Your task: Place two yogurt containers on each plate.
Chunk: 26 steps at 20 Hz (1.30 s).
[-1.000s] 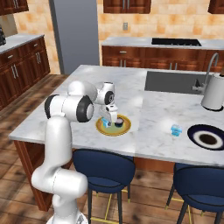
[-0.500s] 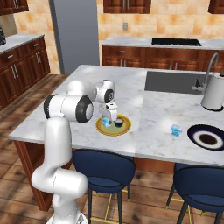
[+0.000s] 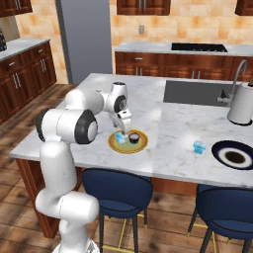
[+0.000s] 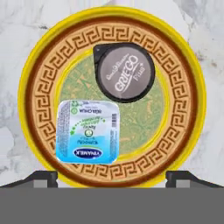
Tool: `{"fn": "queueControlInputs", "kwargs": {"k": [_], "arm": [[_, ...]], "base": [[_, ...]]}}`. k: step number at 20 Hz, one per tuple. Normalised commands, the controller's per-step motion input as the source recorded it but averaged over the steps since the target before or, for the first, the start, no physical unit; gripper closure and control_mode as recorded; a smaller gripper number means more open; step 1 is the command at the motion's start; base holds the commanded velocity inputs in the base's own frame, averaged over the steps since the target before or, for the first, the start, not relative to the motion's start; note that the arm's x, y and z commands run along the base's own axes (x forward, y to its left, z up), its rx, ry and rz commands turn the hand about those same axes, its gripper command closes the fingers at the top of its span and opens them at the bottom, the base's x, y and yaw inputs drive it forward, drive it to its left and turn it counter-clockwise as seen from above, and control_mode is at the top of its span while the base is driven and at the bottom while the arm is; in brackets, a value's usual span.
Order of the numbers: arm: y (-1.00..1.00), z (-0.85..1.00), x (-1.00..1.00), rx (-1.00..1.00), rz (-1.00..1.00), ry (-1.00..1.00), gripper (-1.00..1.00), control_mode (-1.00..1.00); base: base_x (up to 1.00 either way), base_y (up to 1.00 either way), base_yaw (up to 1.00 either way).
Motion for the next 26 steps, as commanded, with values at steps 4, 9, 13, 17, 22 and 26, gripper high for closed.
{"fn": "queueControlInputs", "kwargs": {"k": [4,9,13,17,22,26], "arm": [[0.01,0.89,-1.00,-0.06,0.13,0.02,-1.00,-1.00],[0.27,0.23,-1.00,-0.04,0.26,0.06,-1.00,-1.00],[0.62,0.26,-1.00,-0.08,0.30,0.09,-1.00,-1.00],[0.35,0.51,-1.00,-0.04,0.26,0.23,-1.00,-1.00],[0.00,0.23,-0.95,0.05,0.09,0.10,-1.00,-1.00],[-0.03,-0.04,-0.08,0.00,0.03,0.00,-1.00,-1.00]], "base": [[0.00,0.00,0.00],[0.00,0.00,0.00],[0.00,0.00,0.00],[0.00,0.00,0.00],[0.00,0.00,0.00],[0.00,0.00,0.00]]}}
